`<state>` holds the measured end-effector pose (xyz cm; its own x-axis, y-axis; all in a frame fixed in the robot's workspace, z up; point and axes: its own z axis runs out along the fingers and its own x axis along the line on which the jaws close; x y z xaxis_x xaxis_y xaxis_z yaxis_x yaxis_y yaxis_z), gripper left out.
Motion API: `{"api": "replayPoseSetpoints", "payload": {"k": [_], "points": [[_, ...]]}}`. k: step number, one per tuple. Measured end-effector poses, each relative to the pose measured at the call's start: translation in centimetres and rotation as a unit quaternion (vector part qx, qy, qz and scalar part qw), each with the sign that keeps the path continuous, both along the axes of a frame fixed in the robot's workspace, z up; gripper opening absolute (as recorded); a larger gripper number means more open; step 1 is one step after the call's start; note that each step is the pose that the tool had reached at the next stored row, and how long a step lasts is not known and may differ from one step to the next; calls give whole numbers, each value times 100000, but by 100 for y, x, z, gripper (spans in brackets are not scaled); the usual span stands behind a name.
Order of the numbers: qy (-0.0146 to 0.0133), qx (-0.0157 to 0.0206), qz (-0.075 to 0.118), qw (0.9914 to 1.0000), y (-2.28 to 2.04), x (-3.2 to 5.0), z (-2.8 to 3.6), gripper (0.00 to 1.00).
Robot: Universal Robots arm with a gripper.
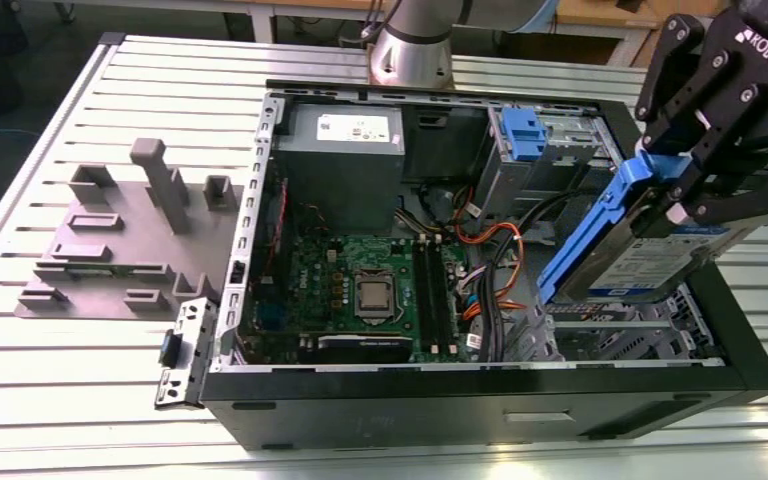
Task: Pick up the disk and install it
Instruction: 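Insert the disk into the insertion slot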
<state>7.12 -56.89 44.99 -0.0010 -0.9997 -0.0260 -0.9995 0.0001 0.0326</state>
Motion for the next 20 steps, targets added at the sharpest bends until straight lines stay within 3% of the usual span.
{"api": "replayPoseSetpoints", "payload": {"k": [7, 20], "points": [[0, 4, 0, 100000, -18, 109, -67, 36], [3, -16, -125, 100000, -82, 120, -152, 36]]}}
